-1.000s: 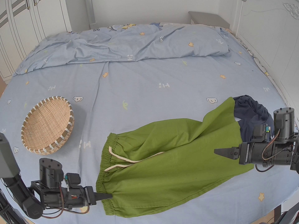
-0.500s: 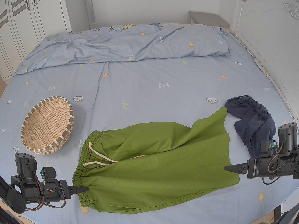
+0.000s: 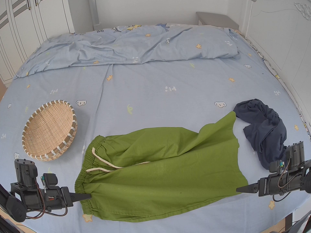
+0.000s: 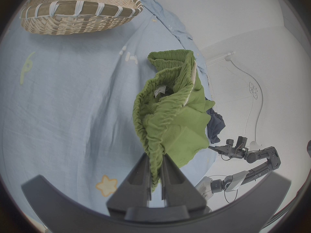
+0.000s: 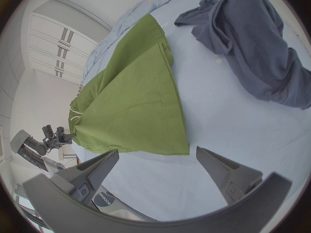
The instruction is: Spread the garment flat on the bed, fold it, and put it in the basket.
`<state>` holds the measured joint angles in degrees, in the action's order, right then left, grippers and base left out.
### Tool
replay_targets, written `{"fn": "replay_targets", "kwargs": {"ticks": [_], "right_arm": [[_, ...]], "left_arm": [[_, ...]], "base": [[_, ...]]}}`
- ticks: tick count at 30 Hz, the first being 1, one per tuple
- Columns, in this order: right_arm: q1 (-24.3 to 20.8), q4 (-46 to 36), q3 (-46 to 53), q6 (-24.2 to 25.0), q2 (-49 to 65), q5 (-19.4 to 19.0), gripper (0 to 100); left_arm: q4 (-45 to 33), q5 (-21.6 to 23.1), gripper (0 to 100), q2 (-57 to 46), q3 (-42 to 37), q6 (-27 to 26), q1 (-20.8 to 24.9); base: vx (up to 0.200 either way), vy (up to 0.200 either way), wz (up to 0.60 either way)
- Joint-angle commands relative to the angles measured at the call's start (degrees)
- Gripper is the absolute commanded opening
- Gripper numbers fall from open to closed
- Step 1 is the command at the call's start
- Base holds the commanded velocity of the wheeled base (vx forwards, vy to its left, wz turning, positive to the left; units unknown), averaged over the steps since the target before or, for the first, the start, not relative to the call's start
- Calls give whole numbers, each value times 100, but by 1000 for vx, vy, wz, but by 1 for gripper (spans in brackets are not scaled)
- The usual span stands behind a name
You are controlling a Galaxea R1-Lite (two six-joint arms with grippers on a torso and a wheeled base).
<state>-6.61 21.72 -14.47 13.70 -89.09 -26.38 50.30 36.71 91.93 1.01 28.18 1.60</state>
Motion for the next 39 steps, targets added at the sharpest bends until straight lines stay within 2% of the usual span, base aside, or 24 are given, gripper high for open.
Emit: {"fn": "replay_targets", "kwargs": {"ticks": [1, 11, 14, 18, 28, 35, 39], "right_arm": [[133, 78, 58, 1, -328, -183, 100], [555, 174, 23, -8, -759, -684, 100], [713, 218, 85, -8, -724, -1115, 100], [863, 236, 85, 1, -777, -1431, 100], [872, 596, 102, 27, -1366, -1528, 100], [872, 825, 94, 62, -1603, -1871, 100], [872, 1018, 94, 80, -1656, -1923, 100]], "left_arm": [[15, -6, 0, -17, -101, 3, -1], [-11, -6, 0, -8, -101, -6, 16], [-11, 3, 0, -8, -101, -6, 25], [-20, 3, 0, -8, -101, -6, 25], [-20, -6, 0, -17, -101, -6, 7], [-20, -6, 0, -17, -101, -6, 7], [-20, -6, 0, -17, -101, -6, -10]], "base": [[0, 0, 0], [0, 0, 0], [0, 0, 0], [0, 0, 0], [0, 0, 0], [0, 0, 0], [0, 0, 0]]}}
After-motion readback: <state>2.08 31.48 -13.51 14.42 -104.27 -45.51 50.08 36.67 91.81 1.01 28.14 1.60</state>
